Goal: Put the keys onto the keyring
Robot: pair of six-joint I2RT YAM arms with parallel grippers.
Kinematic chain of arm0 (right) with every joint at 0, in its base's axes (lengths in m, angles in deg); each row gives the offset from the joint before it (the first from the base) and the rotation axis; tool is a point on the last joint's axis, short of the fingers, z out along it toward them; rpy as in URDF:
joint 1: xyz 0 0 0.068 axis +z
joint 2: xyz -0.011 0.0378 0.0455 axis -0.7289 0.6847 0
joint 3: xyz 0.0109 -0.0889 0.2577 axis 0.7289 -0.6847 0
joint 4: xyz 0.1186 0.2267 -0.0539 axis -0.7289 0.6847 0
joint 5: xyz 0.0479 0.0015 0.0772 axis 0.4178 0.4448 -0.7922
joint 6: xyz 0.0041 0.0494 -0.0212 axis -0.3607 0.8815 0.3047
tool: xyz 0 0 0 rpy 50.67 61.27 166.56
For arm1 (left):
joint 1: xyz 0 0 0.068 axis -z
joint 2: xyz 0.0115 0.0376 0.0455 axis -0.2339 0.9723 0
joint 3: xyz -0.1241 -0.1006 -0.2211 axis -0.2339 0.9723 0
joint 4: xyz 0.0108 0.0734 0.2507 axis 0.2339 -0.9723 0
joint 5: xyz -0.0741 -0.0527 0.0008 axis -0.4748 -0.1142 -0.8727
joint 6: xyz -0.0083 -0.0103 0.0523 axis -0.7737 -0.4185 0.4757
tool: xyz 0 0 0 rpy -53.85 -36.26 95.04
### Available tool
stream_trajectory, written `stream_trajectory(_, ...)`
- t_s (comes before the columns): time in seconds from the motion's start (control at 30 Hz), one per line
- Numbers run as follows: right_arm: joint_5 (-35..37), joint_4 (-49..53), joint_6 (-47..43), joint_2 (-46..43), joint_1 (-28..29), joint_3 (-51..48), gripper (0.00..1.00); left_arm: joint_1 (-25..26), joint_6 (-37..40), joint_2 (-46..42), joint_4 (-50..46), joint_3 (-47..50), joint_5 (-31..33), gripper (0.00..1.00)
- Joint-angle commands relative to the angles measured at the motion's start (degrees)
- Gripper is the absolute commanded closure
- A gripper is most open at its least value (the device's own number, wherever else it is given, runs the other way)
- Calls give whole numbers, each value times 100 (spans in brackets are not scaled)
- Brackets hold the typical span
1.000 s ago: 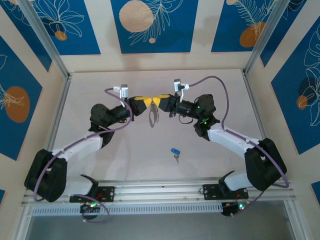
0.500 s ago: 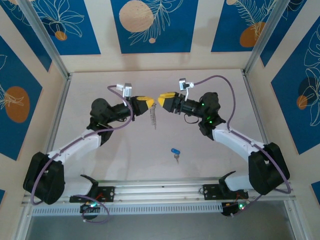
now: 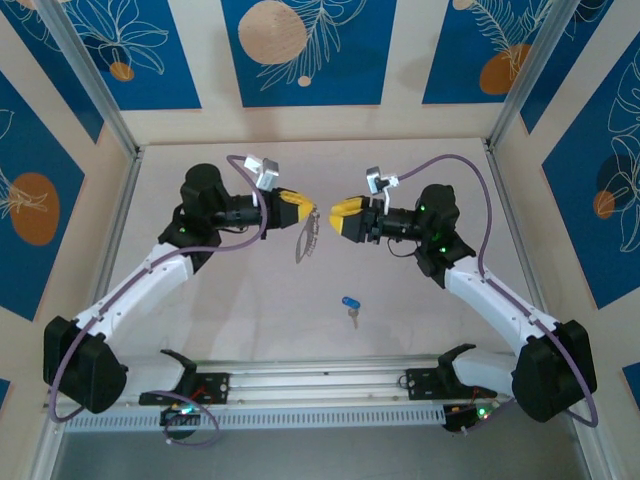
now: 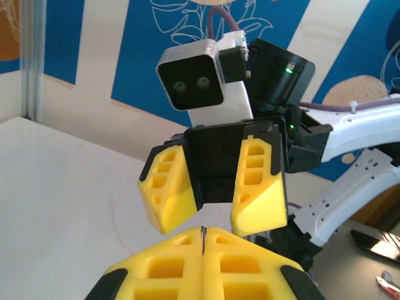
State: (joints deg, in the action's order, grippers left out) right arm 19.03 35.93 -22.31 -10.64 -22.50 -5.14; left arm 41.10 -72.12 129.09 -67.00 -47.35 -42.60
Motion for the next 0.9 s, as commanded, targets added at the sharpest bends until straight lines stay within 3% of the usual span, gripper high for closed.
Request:
stream_trajectory(0.0,-360,259,-309,-28,5,223,53,23,386,151,-504,-298,-466,100)
stream_trajectory(0.87,-217,-570,70,578,175,391,64,45,-111,506,129,-226,-691,100)
